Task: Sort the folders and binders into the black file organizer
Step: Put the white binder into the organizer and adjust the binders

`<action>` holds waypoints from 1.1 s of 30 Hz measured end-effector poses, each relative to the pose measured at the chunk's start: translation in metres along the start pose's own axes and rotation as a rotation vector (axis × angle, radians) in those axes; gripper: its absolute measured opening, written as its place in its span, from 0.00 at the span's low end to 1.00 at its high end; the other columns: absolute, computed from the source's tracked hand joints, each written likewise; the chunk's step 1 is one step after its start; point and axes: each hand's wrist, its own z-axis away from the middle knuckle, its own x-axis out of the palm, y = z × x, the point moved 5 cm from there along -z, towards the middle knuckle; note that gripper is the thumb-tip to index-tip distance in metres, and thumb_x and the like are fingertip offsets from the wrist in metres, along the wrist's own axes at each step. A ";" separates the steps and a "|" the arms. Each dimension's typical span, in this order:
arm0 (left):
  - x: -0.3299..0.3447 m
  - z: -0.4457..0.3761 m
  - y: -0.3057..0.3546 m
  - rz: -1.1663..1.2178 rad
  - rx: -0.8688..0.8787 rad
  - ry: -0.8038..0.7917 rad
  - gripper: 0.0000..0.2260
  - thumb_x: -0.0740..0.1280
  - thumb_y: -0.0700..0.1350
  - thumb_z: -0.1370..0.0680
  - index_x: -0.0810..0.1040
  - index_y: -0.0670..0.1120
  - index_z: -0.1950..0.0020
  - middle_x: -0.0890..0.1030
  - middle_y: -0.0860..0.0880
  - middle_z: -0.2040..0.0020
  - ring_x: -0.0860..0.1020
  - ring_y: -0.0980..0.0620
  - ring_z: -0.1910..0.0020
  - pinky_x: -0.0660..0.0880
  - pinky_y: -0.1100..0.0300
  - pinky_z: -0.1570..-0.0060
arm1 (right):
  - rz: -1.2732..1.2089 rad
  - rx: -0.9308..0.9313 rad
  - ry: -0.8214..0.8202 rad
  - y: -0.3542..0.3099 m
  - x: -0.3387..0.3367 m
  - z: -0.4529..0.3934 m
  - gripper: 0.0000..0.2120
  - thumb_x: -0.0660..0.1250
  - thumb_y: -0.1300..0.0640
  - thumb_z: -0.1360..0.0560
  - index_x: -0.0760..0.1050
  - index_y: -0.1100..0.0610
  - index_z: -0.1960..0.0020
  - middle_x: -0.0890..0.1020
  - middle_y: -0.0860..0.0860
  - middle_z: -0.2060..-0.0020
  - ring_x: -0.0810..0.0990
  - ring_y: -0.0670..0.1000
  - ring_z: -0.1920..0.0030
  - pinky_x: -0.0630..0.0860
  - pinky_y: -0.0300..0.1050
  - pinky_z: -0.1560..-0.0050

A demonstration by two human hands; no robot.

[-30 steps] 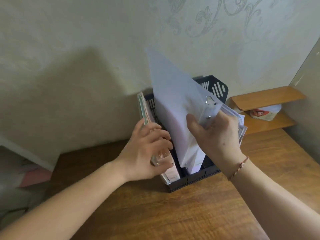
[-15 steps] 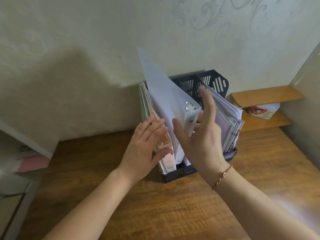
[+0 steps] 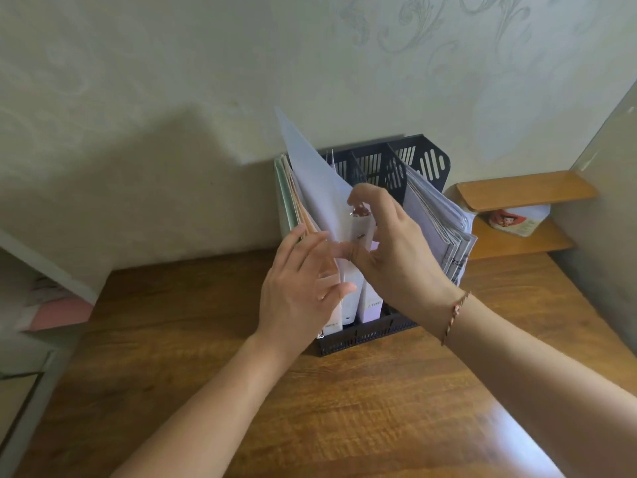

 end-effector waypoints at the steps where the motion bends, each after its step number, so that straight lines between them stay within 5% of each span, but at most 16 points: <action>1: 0.001 0.000 0.000 0.006 -0.012 -0.003 0.26 0.72 0.56 0.27 0.77 0.42 0.36 0.77 0.48 0.33 0.64 0.47 0.25 0.56 0.61 0.26 | 0.003 0.005 -0.022 0.001 -0.002 -0.004 0.24 0.72 0.53 0.27 0.61 0.47 0.39 0.69 0.39 0.47 0.72 0.38 0.55 0.73 0.32 0.58; 4: 0.002 -0.001 -0.002 0.008 -0.030 -0.014 0.29 0.72 0.57 0.27 0.74 0.42 0.31 0.76 0.48 0.32 0.63 0.49 0.25 0.54 0.65 0.26 | -0.004 0.020 -0.025 0.005 -0.009 -0.013 0.23 0.73 0.52 0.28 0.63 0.50 0.40 0.70 0.36 0.55 0.72 0.29 0.59 0.67 0.24 0.63; 8: 0.003 0.000 -0.002 -0.005 0.012 0.023 0.29 0.74 0.54 0.27 0.74 0.39 0.32 0.76 0.44 0.33 0.65 0.44 0.26 0.58 0.59 0.26 | -0.024 0.027 -0.007 0.010 -0.016 -0.014 0.21 0.71 0.53 0.26 0.64 0.54 0.40 0.69 0.36 0.52 0.72 0.32 0.59 0.67 0.26 0.63; 14: 0.004 0.000 -0.004 0.006 -0.015 0.005 0.31 0.74 0.53 0.28 0.70 0.42 0.30 0.74 0.45 0.32 0.64 0.45 0.26 0.55 0.67 0.27 | -0.034 0.089 -0.008 0.015 -0.016 -0.015 0.18 0.68 0.51 0.25 0.61 0.49 0.42 0.72 0.39 0.52 0.72 0.38 0.71 0.62 0.35 0.70; 18: -0.003 -0.017 0.005 -0.046 -0.044 -0.031 0.40 0.69 0.63 0.28 0.58 0.49 0.23 0.64 0.48 0.24 0.61 0.50 0.24 0.67 0.45 0.30 | -0.039 0.083 -0.082 -0.002 -0.003 -0.013 0.18 0.65 0.47 0.23 0.59 0.45 0.39 0.74 0.39 0.48 0.76 0.43 0.62 0.74 0.47 0.61; 22: -0.027 -0.054 0.016 -0.123 0.029 -0.001 0.39 0.59 0.67 0.26 0.53 0.49 0.22 0.58 0.47 0.21 0.59 0.49 0.23 0.62 0.36 0.30 | -0.041 0.067 -0.185 -0.007 -0.006 -0.014 0.21 0.61 0.48 0.21 0.58 0.47 0.30 0.81 0.51 0.43 0.82 0.54 0.50 0.79 0.56 0.51; 24: -0.033 -0.069 0.017 -0.143 0.076 -0.078 0.36 0.60 0.67 0.26 0.59 0.48 0.24 0.62 0.49 0.23 0.62 0.49 0.25 0.62 0.38 0.29 | -0.149 0.006 -0.055 -0.006 -0.020 0.009 0.25 0.62 0.53 0.20 0.57 0.49 0.26 0.77 0.50 0.36 0.80 0.51 0.41 0.77 0.49 0.42; 26: -0.038 -0.080 0.016 -0.142 0.155 -0.141 0.36 0.64 0.68 0.28 0.64 0.47 0.27 0.66 0.49 0.25 0.65 0.50 0.28 0.63 0.46 0.29 | -0.215 -0.039 0.310 0.003 -0.032 0.063 0.17 0.63 0.59 0.21 0.69 0.55 0.34 0.80 0.53 0.43 0.80 0.50 0.44 0.76 0.43 0.45; 27: -0.040 -0.085 0.015 -0.127 0.199 -0.160 0.36 0.66 0.67 0.29 0.66 0.47 0.28 0.68 0.49 0.27 0.68 0.52 0.32 0.64 0.50 0.31 | -0.211 -0.012 0.417 0.011 -0.026 0.096 0.11 0.63 0.62 0.22 0.74 0.55 0.41 0.81 0.54 0.52 0.80 0.50 0.51 0.75 0.41 0.51; 29: -0.042 -0.091 0.014 -0.082 0.264 -0.200 0.34 0.67 0.64 0.30 0.67 0.47 0.31 0.69 0.50 0.32 0.70 0.57 0.41 0.68 0.56 0.38 | -0.116 0.164 0.359 0.037 0.014 0.146 0.05 0.65 0.60 0.24 0.78 0.55 0.49 0.80 0.51 0.58 0.79 0.48 0.56 0.76 0.42 0.56; 31: -0.042 -0.096 0.014 -0.082 0.324 -0.214 0.29 0.67 0.63 0.30 0.67 0.48 0.35 0.71 0.51 0.40 0.70 0.58 0.48 0.73 0.55 0.47 | 0.020 0.409 0.132 0.070 0.068 0.168 0.11 0.71 0.56 0.26 0.80 0.56 0.45 0.82 0.49 0.50 0.79 0.49 0.48 0.79 0.47 0.48; 33: -0.041 -0.098 0.015 -0.083 0.355 -0.190 0.25 0.69 0.62 0.29 0.70 0.47 0.41 0.72 0.52 0.48 0.72 0.54 0.54 0.75 0.54 0.54 | 0.064 0.536 0.077 0.092 0.105 0.172 0.19 0.73 0.53 0.29 0.79 0.57 0.40 0.81 0.49 0.44 0.78 0.50 0.43 0.74 0.41 0.42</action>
